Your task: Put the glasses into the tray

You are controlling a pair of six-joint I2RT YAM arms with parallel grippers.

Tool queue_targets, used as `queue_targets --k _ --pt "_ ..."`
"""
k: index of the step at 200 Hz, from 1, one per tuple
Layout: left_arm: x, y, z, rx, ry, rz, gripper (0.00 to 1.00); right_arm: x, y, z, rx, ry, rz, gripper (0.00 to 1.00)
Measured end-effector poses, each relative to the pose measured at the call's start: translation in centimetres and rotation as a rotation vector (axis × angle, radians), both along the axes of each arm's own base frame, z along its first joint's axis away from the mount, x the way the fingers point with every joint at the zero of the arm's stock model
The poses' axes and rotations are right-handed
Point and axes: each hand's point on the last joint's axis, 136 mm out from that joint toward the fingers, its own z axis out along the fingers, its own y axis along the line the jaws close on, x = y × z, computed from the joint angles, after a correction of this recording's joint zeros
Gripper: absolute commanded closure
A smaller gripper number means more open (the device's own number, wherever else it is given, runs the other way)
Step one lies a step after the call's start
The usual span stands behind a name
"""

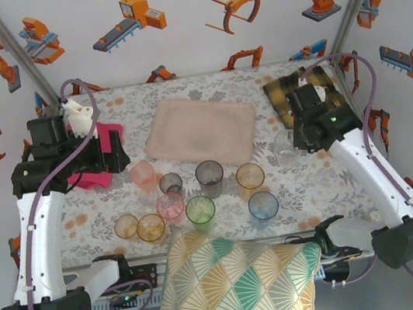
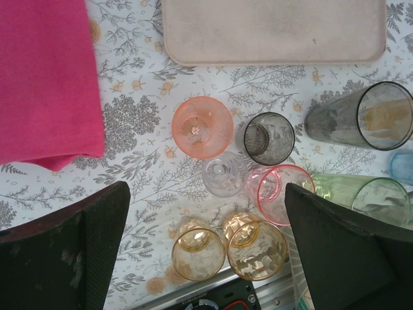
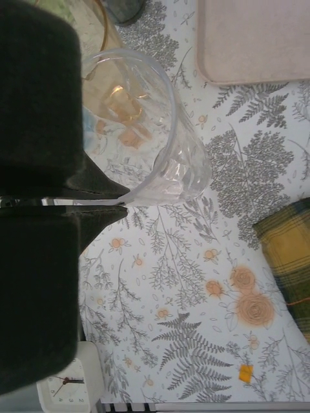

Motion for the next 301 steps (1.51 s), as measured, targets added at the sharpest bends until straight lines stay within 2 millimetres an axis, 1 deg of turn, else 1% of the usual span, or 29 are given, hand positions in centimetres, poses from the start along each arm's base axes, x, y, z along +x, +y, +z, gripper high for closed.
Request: queue_targets --k 20,50,76,99,109,129,131,168,196,225,246,272,301 --pt "0.1 0.1 -0.1 0.008 0.0 -0.001 0.03 1.6 0.4 0.6 -0.013 -0.002 0.014 1.0" --pt "0.3 0.2 -0.4 0.021 0.006 0.004 0.03 4.8 1.3 1.2 -0.023 -0.007 0.042 1.0" --pt "0.5 0.3 -0.7 0.028 0.016 0.005 0.03 8.3 2.4 1.9 -0.028 -0.036 0.068 1.0" --pt "0.7 0.3 -1.0 0.03 0.026 0.006 0.03 11.0 3.3 1.9 -0.029 -0.049 0.09 1.0" --pt "0.8 0.3 -1.1 0.031 0.031 0.006 0.03 12.5 3.9 1.7 -0.026 -0.058 0.099 1.0" --pt "0.9 0.2 -1.3 0.033 0.037 0.003 0.03 15.2 5.0 0.8 -0.012 -0.062 0.123 1.0" --pt "0.9 0.2 -1.3 0.033 0.038 0.003 0.03 15.2 5.0 0.8 -0.012 -0.062 0.123 1.0" --pt "1.3 0.2 -1.2 0.035 0.045 0.003 0.03 19.5 7.3 -1.6 0.027 -0.049 0.173 1.0" --pt "1.8 0.1 -1.2 0.035 0.049 0.003 0.03 22.1 8.7 -3.0 0.046 -0.047 0.196 1.0" --pt "1.9 0.1 -1.2 0.036 0.054 0.003 0.03 24.0 9.3 -3.5 0.057 -0.058 0.203 1.0" --pt "1.8 0.1 -1.2 0.038 0.057 0.002 0.03 24.7 9.3 -3.7 0.058 -0.059 0.198 1.0" --pt "1.7 0.1 -1.3 0.039 0.063 0.002 0.03 25.2 8.7 -3.9 0.061 -0.058 0.186 1.0" --pt "1.7 0.1 -1.3 0.04 0.065 0.002 0.03 25.6 7.5 -4.9 0.064 -0.04 0.166 1.0"
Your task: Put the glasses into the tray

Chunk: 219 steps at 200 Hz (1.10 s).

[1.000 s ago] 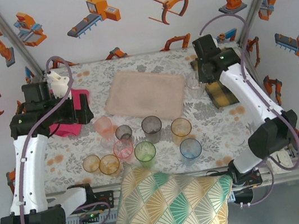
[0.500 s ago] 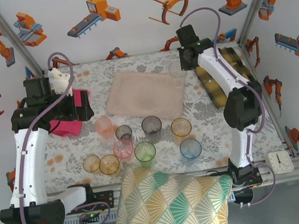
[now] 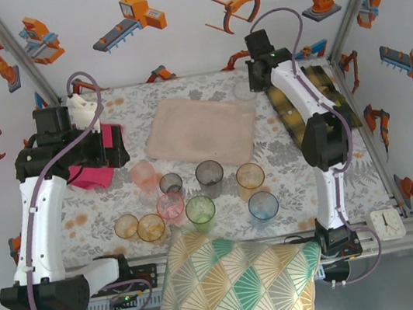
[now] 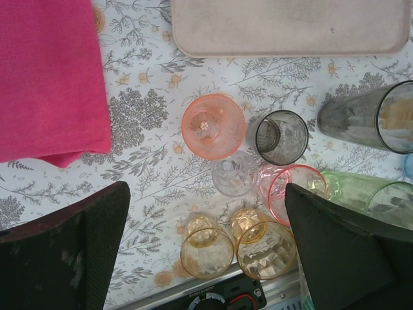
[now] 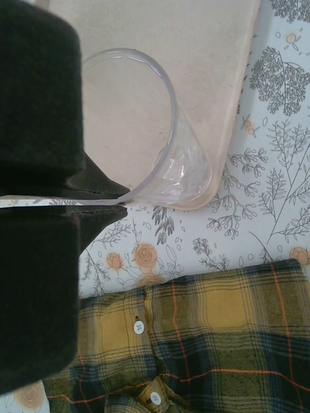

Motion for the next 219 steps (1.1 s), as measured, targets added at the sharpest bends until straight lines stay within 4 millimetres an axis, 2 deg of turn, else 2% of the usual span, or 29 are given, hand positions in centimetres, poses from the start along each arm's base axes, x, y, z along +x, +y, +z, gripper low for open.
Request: queue_targets --k 42,119,157,219 --pt "0.0 0.0 0.0 0.0 0.0 0.0 0.03 0.3 -0.3 -1.4 0.019 0.031 -0.001 1.0" --pt "0.0 0.0 0.0 0.0 0.001 0.0 0.03 0.5 0.2 -2.1 0.044 0.045 0.008 1.0" --pt "-0.1 0.0 -0.3 0.001 0.008 0.0 0.03 0.5 0.0 -2.1 0.052 0.047 0.004 0.78" --pt "-0.2 0.2 -0.3 0.007 0.004 0.005 0.03 0.0 0.1 -1.8 0.061 0.068 0.012 0.67"
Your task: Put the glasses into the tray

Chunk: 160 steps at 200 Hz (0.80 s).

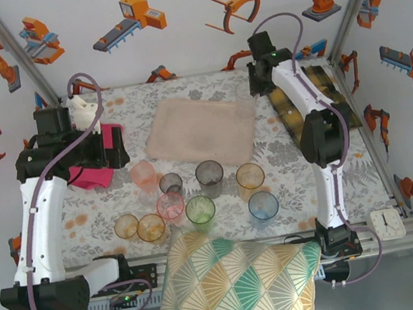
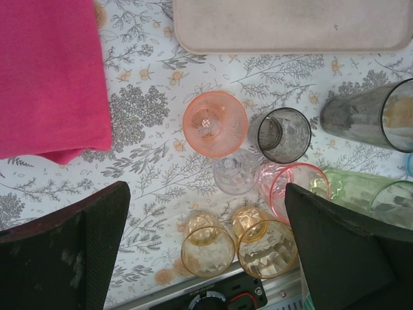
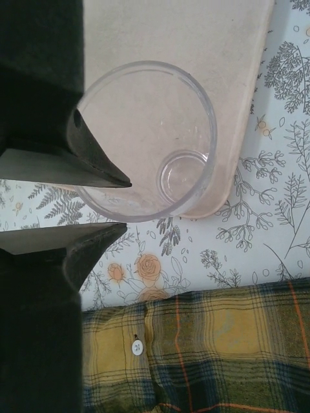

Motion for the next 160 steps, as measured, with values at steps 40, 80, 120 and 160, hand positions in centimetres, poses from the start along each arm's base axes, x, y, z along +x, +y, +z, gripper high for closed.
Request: queue_targets --k 40,80,120,160 --pt "-0.1 0.2 0.2 0.012 -0.012 0.006 0.03 0.4 0.2 2.4 0.015 -0.042 0.003 0.62" --pt "-0.4 0.4 0.4 0.02 -0.02 0.006 0.03 -1.0 -0.4 4.9 0.019 -0.056 -0.001 0.62" --pt "-0.7 0.4 0.6 0.022 -0.026 -0.002 0.03 -7.9 -1.8 10.6 0.067 -0.111 -0.024 0.62" --pt "-2.1 -0.1 1.6 0.004 -0.059 -0.036 0.03 -18.1 -2.2 13.6 0.148 -0.153 -0.01 0.62"
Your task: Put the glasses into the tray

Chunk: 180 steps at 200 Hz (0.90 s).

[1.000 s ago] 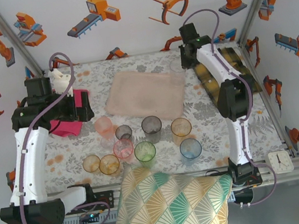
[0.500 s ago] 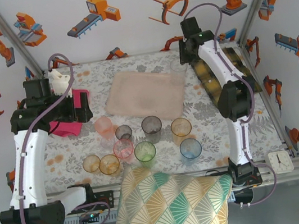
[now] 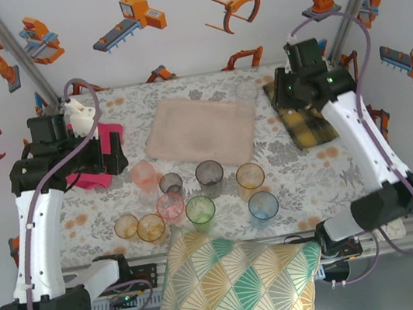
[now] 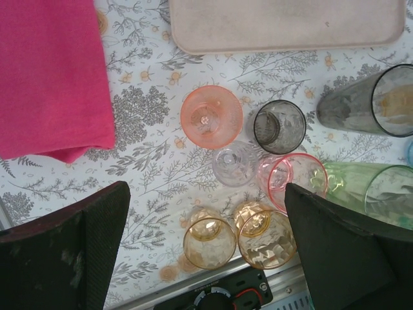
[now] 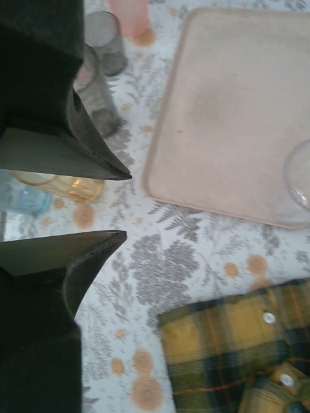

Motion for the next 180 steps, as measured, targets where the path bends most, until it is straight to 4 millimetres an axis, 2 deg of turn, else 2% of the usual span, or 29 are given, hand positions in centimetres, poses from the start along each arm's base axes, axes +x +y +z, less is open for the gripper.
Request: queue_targets --k 30,46,71,96,148,180 --pt "-1.1 -0.3 0.3 -0.015 -0.017 -0.025 0.03 -5.8 3.0 -1.4 0.024 0.04 0.115 0.62" --pt "-1.4 -0.4 0.2 -0.017 -0.017 -0.031 0.03 -7.9 4.5 -2.8 0.022 0.08 0.171 0.62" --pt "-1.5 -0.4 -0.4 -0.007 -0.007 -0.042 0.03 -10.0 5.9 -5.2 -0.003 0.142 0.226 0.62" --pt "-1.6 -0.4 -1.5 0.002 0.02 -0.048 0.03 -11.2 6.8 -7.3 -0.03 0.185 0.258 0.6" --pt "-1.4 -0.4 -1.9 0.004 0.033 -0.049 0.03 -11.6 5.8 -10.2 -0.092 0.227 0.234 0.58" --pt "-0.8 -0.5 -2.3 0.006 0.056 -0.048 0.03 -11.5 5.8 -12.0 -0.107 0.253 0.237 0.57"
